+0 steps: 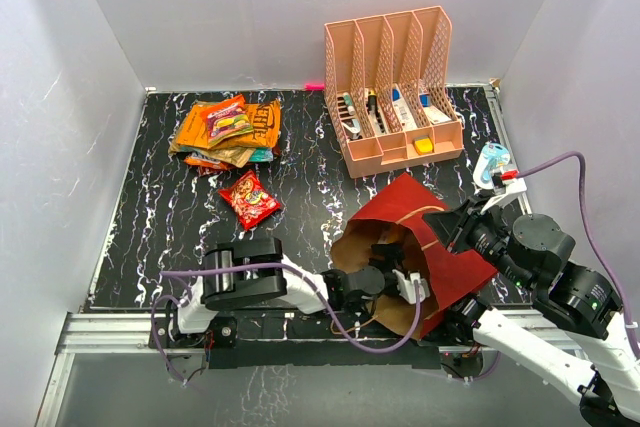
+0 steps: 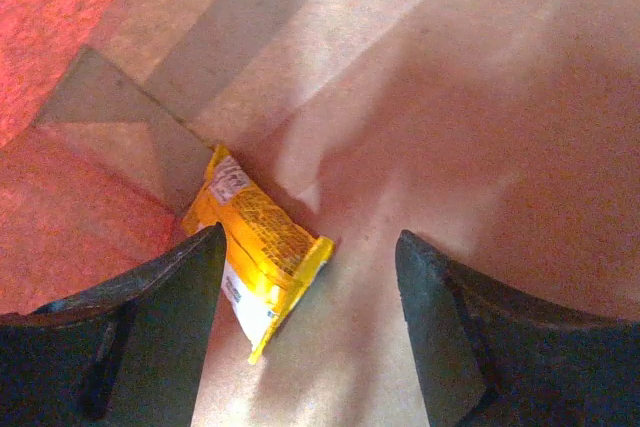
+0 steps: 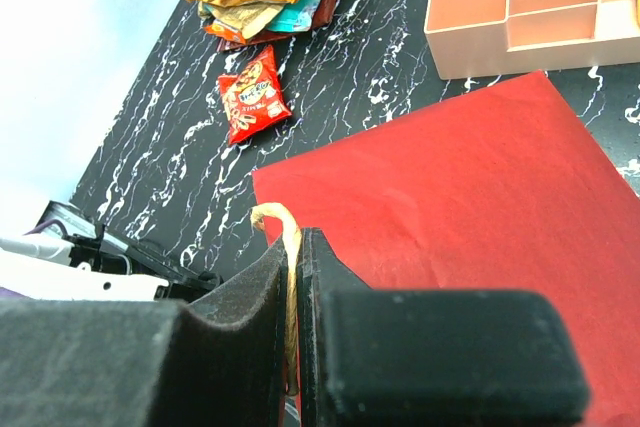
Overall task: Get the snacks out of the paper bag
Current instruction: Take out the snack from the paper bag.
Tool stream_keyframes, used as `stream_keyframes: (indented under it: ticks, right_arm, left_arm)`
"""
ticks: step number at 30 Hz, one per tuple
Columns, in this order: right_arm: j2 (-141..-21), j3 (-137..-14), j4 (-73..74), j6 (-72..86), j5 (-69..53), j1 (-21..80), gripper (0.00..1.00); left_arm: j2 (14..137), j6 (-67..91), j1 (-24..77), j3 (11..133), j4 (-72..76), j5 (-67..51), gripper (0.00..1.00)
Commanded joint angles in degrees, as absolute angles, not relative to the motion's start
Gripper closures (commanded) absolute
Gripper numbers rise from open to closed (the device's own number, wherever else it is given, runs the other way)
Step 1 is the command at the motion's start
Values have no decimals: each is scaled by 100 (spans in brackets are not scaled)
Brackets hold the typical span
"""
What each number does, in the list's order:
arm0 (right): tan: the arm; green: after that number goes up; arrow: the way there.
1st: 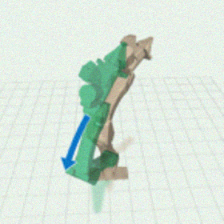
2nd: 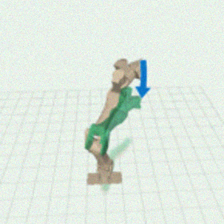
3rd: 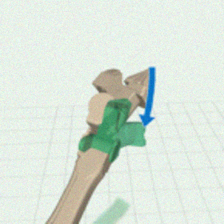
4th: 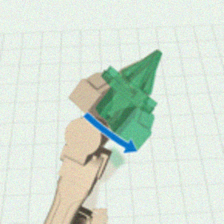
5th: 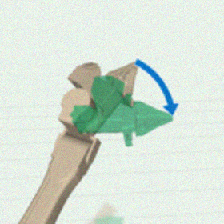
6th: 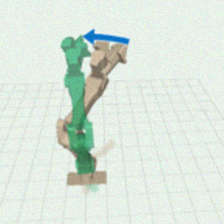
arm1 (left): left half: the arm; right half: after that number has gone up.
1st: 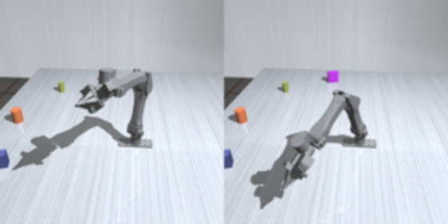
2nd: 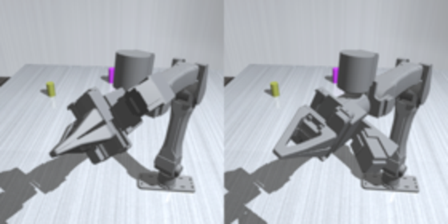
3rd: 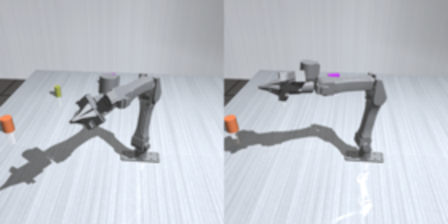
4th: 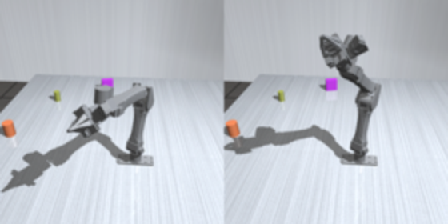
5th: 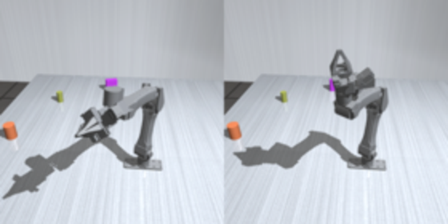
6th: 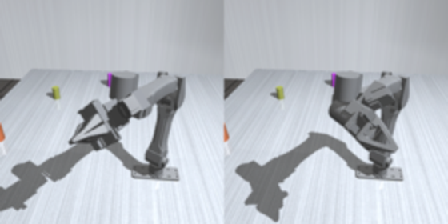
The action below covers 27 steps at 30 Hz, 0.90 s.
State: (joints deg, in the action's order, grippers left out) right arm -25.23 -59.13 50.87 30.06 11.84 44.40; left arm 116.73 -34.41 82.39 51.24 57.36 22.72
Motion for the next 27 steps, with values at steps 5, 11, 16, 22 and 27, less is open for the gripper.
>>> stream_keyframes:
  ticks: [5, 11, 16, 22, 27]
  right_arm:
    - [-2604, -6107, 4757, 3007, 1127, 4449, 93]
    - [-2610, -6001, 4643, 3032, 1084, 4448, 92]
    - [-2648, -6134, 4755, 2980, 1146, 4448, 92]
    - [-2610, -6190, 4722, 3044, 1231, 4454, 92]
    - [-2658, -6126, 4669, 3067, 1211, 4452, 92]
  left_arm:
    - [11964, -3045, 7974, 5695, 5950, 3219, 22]
    - [12338, -2604, 7948, 6073, 5577, 3743, 13]
    - [12362, -1968, 7826, 6128, 4996, 3933, 21]
    - [11977, -1609, 7796, 5676, 4922, 3629, 52]
    - [11678, -1669, 7809, 5480, 4924, 3603, 77]
